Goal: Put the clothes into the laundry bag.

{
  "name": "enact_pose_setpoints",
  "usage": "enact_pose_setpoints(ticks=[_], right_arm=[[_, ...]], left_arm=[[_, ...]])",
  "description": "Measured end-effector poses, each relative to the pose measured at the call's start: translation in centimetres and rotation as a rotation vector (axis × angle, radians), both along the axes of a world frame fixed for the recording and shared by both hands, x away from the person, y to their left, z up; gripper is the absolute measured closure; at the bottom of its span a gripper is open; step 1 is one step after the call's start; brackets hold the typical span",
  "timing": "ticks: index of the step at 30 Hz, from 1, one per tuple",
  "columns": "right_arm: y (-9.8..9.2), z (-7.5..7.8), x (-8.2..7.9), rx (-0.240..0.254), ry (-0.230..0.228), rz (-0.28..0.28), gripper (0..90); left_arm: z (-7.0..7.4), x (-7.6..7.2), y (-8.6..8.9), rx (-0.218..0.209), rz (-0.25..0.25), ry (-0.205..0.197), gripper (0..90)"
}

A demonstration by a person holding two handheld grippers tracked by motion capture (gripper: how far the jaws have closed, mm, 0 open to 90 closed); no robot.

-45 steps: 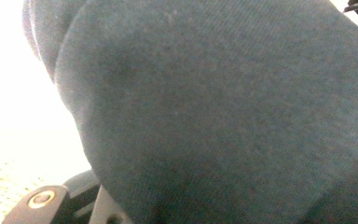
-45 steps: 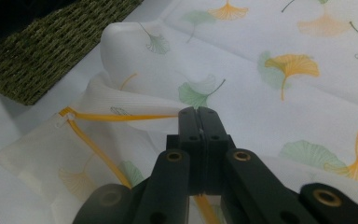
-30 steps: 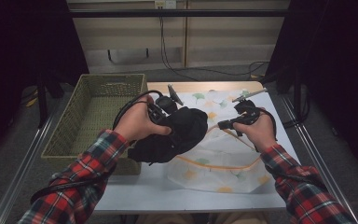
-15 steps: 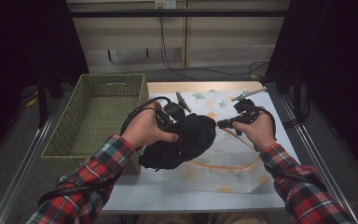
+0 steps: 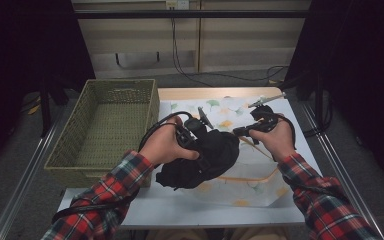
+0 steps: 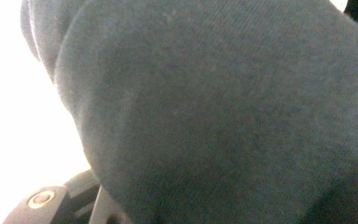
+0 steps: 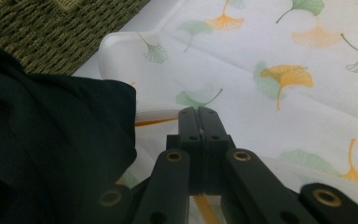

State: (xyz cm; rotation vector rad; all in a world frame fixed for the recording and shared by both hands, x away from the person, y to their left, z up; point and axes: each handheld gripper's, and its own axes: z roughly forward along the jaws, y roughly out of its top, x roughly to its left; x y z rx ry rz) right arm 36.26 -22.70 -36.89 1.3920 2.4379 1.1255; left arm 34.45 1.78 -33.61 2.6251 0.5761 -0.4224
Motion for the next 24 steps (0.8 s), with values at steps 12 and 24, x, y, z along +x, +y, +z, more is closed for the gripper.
enact_pose_setpoints(ticks=[12,24], right_arm=[[0.1,0.3,0.2,0.0,-0.013,-0.012,90.0],[0.5,0.8,0.3,0.006,-0.019,-0.008,90.0]], left_arm=[[-1.2,-0.9,-1.0,0.009,-0.031,0.023,60.1],[-2.3,-1.3,-2.2,0.028,-0.055,0.028,60.0]])
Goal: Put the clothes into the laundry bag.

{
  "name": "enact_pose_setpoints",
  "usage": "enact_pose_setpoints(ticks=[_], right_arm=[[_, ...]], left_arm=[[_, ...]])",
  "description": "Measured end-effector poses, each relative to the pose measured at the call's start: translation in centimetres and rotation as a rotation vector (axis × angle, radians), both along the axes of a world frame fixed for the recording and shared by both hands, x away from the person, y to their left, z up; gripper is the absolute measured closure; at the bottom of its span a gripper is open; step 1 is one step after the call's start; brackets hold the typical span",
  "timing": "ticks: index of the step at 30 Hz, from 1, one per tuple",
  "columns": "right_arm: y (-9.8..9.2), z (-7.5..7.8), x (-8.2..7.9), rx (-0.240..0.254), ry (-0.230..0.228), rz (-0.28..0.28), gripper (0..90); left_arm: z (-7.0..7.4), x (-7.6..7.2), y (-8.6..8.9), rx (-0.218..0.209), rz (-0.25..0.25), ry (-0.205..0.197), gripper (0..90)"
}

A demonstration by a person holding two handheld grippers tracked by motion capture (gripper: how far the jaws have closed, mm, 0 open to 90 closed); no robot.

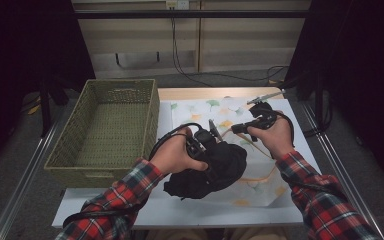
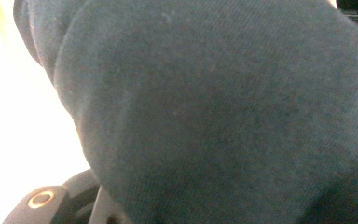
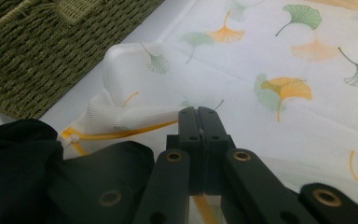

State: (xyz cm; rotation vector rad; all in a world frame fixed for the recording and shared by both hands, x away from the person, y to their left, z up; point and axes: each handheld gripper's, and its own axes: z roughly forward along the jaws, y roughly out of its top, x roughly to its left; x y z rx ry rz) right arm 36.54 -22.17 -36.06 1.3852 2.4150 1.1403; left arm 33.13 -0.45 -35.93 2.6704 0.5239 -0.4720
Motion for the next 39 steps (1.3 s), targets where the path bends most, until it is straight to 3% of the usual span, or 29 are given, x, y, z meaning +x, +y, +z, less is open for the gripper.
enact_pose_setpoints(ticks=[4,9,11,19,25,26,29,39], right_arm=[[0.2,0.0,-0.1,-0.002,0.005,-0.001,90.0],[0.3,0.0,-0.1,0.006,0.003,0.006,90.0],[0.4,0.1,-0.1,0.002,-0.003,0.007,90.0],[0.5,0.1,-0.1,0.001,0.001,0.004,90.0],[0.7,0.1,-0.1,0.0,-0.002,0.006,90.0],[0.7,0.2,-0.2,-0.001,-0.002,0.007,90.0],[0.8,0.2,-0.1,-0.002,-0.004,0.007,90.0],[1.1,0.2,-0.2,-0.001,-0.002,0.011,90.0]], left_arm=[[-0.3,0.0,-0.5,0.001,0.012,0.013,60.0],[-0.8,0.2,-0.9,0.005,0.029,-0.002,59.9],[-1.1,0.3,-1.0,-0.002,0.042,0.019,59.8],[-1.2,0.5,-1.4,-0.007,0.054,0.006,59.8],[-1.4,0.5,-1.7,-0.012,0.1,0.005,59.7],[-1.4,0.8,-1.6,-0.008,0.079,-0.003,59.7],[-1.6,0.7,-1.7,-0.01,0.129,0.008,59.7],[-2.2,1.0,-2.0,-0.004,0.178,0.001,59.6]])
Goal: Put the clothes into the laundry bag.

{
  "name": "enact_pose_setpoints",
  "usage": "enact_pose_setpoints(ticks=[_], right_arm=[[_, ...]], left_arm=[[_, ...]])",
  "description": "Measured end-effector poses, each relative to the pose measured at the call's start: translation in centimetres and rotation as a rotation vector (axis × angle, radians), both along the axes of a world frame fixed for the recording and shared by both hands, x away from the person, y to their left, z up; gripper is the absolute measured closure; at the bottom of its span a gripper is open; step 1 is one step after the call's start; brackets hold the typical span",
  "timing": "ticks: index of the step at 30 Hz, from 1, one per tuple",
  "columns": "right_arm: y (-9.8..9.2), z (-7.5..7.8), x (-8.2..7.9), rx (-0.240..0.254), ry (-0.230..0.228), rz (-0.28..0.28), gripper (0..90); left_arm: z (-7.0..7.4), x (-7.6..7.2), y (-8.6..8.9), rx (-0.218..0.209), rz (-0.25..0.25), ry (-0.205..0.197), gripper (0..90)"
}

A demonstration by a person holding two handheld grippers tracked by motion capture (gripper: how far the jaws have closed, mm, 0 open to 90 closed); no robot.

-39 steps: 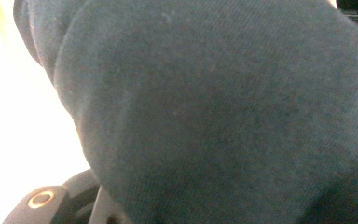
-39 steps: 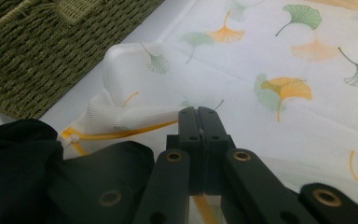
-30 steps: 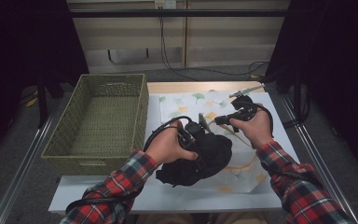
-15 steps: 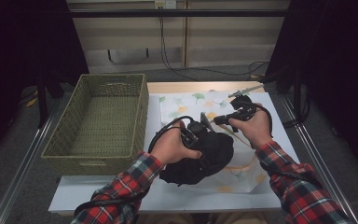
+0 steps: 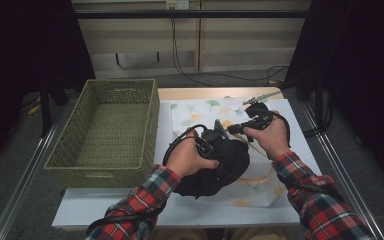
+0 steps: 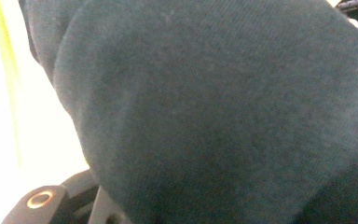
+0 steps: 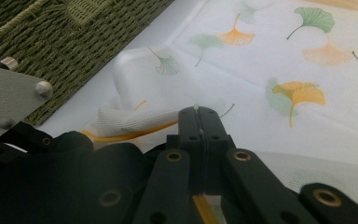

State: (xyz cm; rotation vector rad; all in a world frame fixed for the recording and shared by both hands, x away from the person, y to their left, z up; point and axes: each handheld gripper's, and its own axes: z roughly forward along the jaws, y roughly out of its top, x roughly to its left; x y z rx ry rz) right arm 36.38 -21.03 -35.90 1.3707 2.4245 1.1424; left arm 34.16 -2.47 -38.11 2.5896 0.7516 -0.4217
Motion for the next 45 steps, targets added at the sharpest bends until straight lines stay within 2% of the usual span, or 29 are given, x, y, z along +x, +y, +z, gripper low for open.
enact_pose_setpoints(ticks=[1,4,5,6,9,14,16,22,25,28,38,43,45], right_arm=[[0.0,0.0,0.0,0.0,0.002,-0.002,90.0],[0.1,0.0,0.0,0.005,-0.002,0.004,90.0],[0.1,0.0,0.0,0.005,-0.001,0.005,90.0],[0.1,0.0,0.0,0.005,0.001,0.004,90.0],[0.0,-0.1,0.0,0.004,-0.001,0.004,90.0],[0.1,-0.1,-0.1,0.008,0.002,0.004,90.0],[0.0,-0.1,-0.1,0.004,0.0,0.003,90.0],[0.1,-0.2,-0.2,0.009,0.003,0.003,90.0],[0.1,-0.2,-0.2,0.011,0.006,0.007,90.0],[0.1,-0.3,-0.2,0.007,0.003,0.009,90.0],[0.4,-0.3,-0.2,0.02,0.003,0.006,90.0],[0.4,-0.3,-0.3,0.03,0.002,0.01,90.0],[0.3,-0.3,-0.3,0.029,0.002,0.011,90.0]], left_arm=[[0.0,0.1,0.0,-0.002,0.001,0.002,59.5],[-0.2,0.1,-0.1,-0.002,0.047,0.005,59.5],[-0.2,0.2,0.0,-0.001,0.04,0.004,59.4],[-0.2,0.2,-0.1,-0.001,0.057,0.003,59.4],[-0.3,0.3,-0.1,0.007,0.062,-0.001,59.1],[-0.7,0.5,-0.1,0.009,0.117,-0.014,58.8],[-0.8,0.6,-0.1,0.013,0.11,-0.02,58.8],[-1.4,0.6,-0.2,0.021,0.151,-0.012,58.6],[-1.7,0.7,-0.3,0.022,0.169,-0.023,58.4],[-1.8,0.6,-0.4,0.028,0.161,-0.024,58.3],[-2.1,0.0,-1.5,0.005,0.155,-0.012,58.3],[-2.3,0.1,-1.7,-0.016,0.174,-0.017,58.3],[-2.4,0.1,-1.8,-0.004,0.184,-0.014,58.3]])
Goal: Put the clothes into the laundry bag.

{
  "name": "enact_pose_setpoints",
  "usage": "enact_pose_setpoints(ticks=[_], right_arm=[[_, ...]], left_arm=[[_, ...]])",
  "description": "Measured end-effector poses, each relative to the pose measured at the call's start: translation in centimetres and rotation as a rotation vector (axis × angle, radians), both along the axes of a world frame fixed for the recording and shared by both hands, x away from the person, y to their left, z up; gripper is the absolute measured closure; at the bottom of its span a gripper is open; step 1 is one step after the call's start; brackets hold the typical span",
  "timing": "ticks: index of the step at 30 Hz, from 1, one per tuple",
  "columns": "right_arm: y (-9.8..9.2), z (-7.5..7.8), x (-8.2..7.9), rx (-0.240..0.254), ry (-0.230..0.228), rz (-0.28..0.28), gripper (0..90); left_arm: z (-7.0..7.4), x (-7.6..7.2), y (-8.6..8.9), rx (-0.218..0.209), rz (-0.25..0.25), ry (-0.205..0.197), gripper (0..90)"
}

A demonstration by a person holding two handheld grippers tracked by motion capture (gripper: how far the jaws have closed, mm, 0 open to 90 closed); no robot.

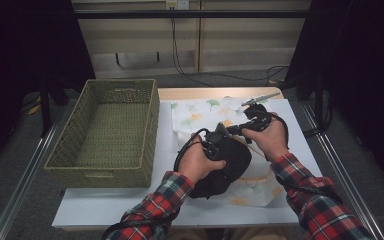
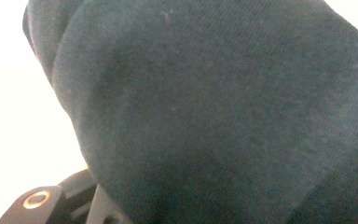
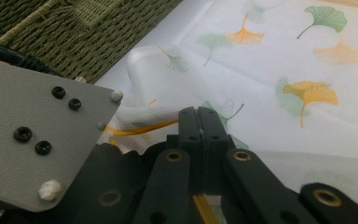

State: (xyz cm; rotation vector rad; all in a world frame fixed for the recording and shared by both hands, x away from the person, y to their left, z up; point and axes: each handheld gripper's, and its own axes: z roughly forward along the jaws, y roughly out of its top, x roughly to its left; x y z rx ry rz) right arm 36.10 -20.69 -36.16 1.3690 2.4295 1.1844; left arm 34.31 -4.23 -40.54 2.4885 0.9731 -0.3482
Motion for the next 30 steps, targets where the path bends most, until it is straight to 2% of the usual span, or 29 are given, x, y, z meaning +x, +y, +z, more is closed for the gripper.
enact_pose_setpoints(ticks=[1,3,8,9,11,15,16,19,20,25,29,30], right_arm=[[0.0,0.0,0.0,-0.004,-0.001,0.0,90.0],[-0.1,0.0,-0.1,0.001,0.001,-0.001,90.0],[-0.1,0.0,-0.2,0.001,0.002,-0.002,90.0],[-0.1,0.0,-0.2,0.0,0.005,0.0,90.0],[-0.2,-0.1,-0.2,-0.006,0.006,-0.001,90.0],[-0.2,-0.4,-0.3,0.0,0.012,0.001,90.0],[-0.2,-0.4,-0.3,-0.005,0.01,0.001,90.0],[-0.2,-0.7,-0.4,0.0,0.015,0.0,90.0],[-0.3,-0.8,-0.4,-0.004,0.015,-0.001,90.0],[-0.3,-1.0,-0.6,-0.001,0.02,-0.001,90.0],[-0.5,-1.1,-0.7,0.0,0.022,-0.002,90.0],[-0.5,-1.1,-0.7,-0.001,0.021,-0.002,90.0]], left_arm=[[-0.1,0.1,0.0,-0.004,0.003,-0.011,58.2],[-0.4,0.4,0.0,-0.013,0.019,-0.009,58.1],[-0.6,0.8,0.2,-0.008,0.054,-0.021,57.5],[-0.7,0.9,0.1,-0.013,0.06,-0.038,57.0],[-0.9,0.9,0.0,-0.016,0.073,-0.046,56.0],[-1.5,1.0,0.1,-0.01,0.077,-0.041,53.9],[-1.7,1.0,0.0,-0.021,0.084,-0.054,53.0],[-2.1,0.9,-0.1,-0.016,0.085,-0.06,49.5],[-2.2,0.9,-0.1,-0.024,0.088,-0.065,47.6],[-2.4,0.7,0.0,-0.013,0.07,-0.101,31.5],[-2.5,0.4,0.2,-0.006,0.081,-0.125,20.3],[-2.4,0.3,0.4,-0.006,0.07,-0.119,18.6]])
